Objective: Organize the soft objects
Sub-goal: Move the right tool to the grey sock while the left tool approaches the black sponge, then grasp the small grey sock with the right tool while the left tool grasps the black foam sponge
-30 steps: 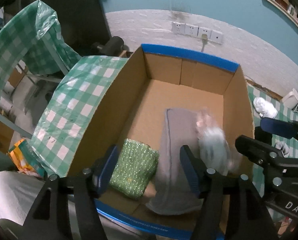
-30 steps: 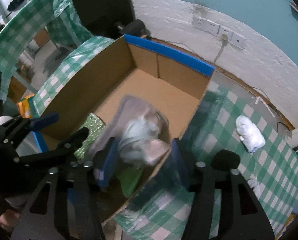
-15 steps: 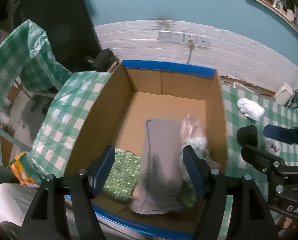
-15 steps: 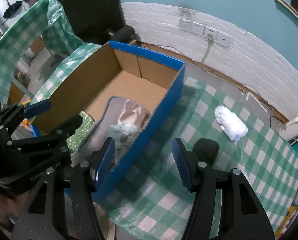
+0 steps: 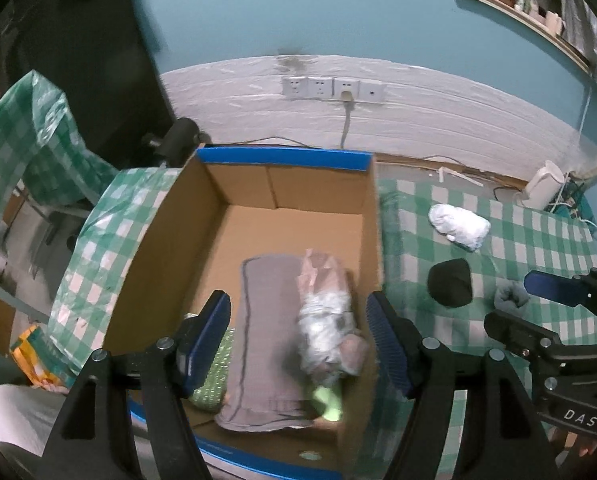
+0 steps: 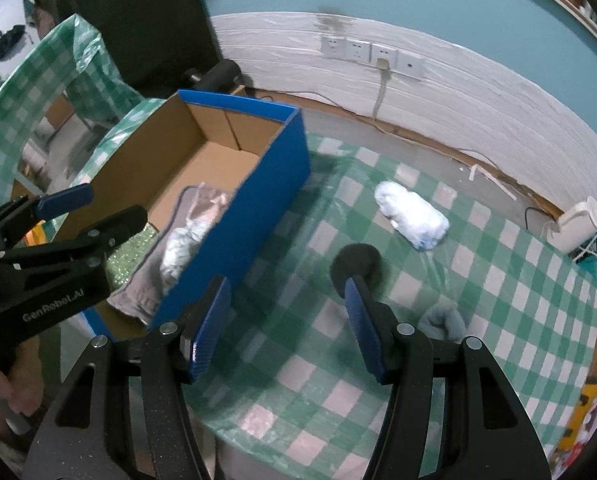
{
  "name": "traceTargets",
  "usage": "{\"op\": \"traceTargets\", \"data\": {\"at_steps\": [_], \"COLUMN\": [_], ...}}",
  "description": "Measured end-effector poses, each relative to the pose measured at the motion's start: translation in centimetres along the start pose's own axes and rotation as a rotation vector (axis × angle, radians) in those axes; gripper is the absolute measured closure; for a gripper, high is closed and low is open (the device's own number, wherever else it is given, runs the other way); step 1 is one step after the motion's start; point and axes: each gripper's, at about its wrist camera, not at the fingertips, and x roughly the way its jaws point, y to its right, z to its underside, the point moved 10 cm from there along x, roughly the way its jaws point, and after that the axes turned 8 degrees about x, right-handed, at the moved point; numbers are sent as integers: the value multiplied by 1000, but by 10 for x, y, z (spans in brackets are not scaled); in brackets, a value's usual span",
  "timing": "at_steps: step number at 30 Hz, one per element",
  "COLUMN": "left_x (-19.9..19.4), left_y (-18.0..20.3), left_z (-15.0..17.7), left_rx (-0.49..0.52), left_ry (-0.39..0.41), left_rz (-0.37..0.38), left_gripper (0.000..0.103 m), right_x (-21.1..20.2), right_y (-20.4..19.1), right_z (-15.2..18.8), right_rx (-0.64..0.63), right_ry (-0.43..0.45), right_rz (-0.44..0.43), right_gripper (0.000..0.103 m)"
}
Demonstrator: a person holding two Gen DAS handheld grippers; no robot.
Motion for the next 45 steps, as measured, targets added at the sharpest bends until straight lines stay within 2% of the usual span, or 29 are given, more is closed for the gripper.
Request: {"op": "traceTargets", "data": {"at_steps": [7,12,21,25,33,45], "left_x": [-1,0,13,20,41,80], "left_y": [37,57,91,104,129,150], "left_z": [-3,-7,-7,-6,0,21], "left_rx": [84,110,165,182,207,217], "left_ry": [-8,-12,-46,-62,-110,-203], "left_rz": [11,33,56,73,103,108], "left_gripper": [31,27,27,22,21,21], "right_x": [-7,-9,-10,-8,17,62], "right_y": [35,63,111,129,155,171], "right_z": [10,18,25,26,37,56], "right_rx": [46,87,158,191,226,227], "right_ry": [3,-3,-8,-11,-57,-143], "right_rz": [18,41,86,94,114,127], "right_gripper": [44,44,44,44,44,43]}}
